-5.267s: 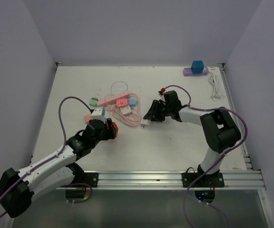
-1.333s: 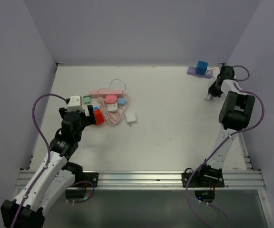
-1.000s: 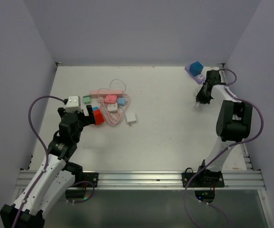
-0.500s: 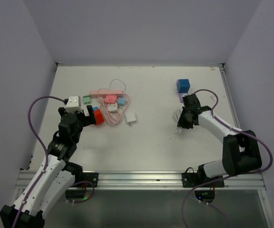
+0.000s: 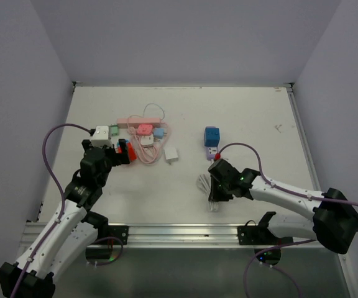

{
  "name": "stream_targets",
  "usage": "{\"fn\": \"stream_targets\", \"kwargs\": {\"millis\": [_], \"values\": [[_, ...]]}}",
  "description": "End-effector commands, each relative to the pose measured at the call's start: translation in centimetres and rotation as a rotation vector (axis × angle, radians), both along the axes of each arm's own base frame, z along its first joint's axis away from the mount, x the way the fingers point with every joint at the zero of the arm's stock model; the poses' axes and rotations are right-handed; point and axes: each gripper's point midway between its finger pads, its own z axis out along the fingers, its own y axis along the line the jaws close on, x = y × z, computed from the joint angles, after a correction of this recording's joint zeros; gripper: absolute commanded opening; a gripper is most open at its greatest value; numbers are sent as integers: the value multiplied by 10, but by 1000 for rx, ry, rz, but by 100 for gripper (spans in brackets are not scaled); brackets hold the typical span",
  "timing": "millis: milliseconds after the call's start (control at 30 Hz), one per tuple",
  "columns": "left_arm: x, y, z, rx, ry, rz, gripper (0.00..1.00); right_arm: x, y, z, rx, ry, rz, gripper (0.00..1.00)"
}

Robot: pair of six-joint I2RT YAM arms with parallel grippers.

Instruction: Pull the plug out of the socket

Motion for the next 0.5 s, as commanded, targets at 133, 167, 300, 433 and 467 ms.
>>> {"fn": "stream_targets", "kwargs": {"millis": [133, 167, 300, 433, 467], "values": [[3, -11, 12, -33, -39, -28, 100, -45, 26, 9, 19, 64, 103, 39], [3, -11, 11, -32, -40, -28, 100, -45, 26, 11, 12, 61, 103, 49], [3, -13, 13, -35, -46, -39, 100, -24, 27, 32, -31, -28, 88, 69], [2, -16, 14, -38, -48, -51, 100, 5, 35, 64, -80, -137, 97, 86], [2, -16, 14, -39, -50, -52, 100, 15, 30, 69, -127, -179, 95, 88]]}}
